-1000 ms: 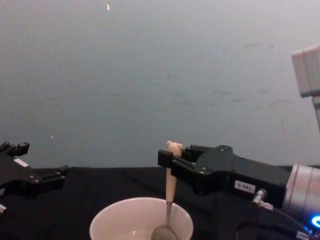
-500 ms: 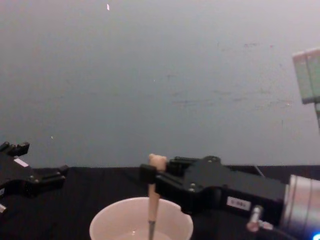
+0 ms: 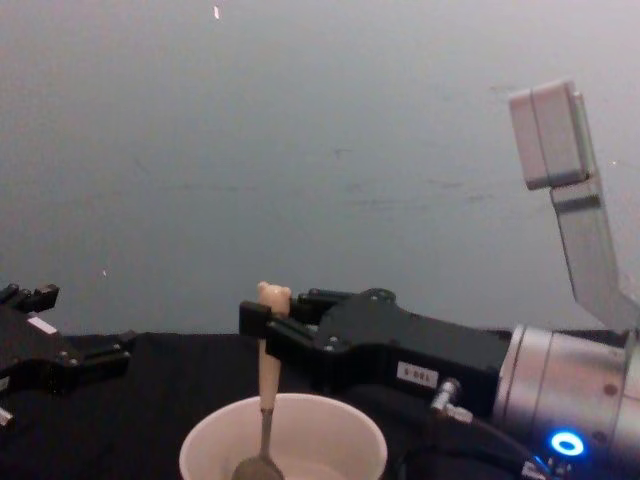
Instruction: Pick up the stirring spoon with one hand, stir inside the cup, then place it back in its original position.
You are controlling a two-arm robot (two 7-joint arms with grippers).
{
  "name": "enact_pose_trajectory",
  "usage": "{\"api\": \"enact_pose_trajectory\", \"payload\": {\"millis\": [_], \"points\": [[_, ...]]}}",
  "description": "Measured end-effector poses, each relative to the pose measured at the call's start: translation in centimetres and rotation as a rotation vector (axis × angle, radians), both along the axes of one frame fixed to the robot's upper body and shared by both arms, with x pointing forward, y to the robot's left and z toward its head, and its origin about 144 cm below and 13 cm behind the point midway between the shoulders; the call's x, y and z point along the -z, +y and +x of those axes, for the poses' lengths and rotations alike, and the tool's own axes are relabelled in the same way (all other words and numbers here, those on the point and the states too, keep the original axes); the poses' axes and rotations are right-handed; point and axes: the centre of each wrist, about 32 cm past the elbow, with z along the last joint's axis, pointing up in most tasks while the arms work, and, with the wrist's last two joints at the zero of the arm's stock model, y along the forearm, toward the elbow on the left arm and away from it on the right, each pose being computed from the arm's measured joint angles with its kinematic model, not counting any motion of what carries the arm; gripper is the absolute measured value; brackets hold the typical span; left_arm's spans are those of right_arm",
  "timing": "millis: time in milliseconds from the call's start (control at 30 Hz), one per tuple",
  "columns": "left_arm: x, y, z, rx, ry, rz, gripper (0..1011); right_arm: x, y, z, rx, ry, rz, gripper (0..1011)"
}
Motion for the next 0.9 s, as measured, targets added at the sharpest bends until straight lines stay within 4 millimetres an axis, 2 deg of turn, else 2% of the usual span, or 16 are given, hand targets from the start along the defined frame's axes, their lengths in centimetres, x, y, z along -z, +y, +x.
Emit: {"api": "enact_pose_trajectory", "payload": {"millis": [300,900], "points": [[0.0,0.0,0.0,0.0,0.0,0.0,1001,-0.1,-0.9,0.8,0.056,-0.004,-0.001,212],[0.0,0.0,0.0,0.0,0.0,0.0,1001,-0.2,-1.8,0.7,0.067,-0.014,-0.001,212]]}}
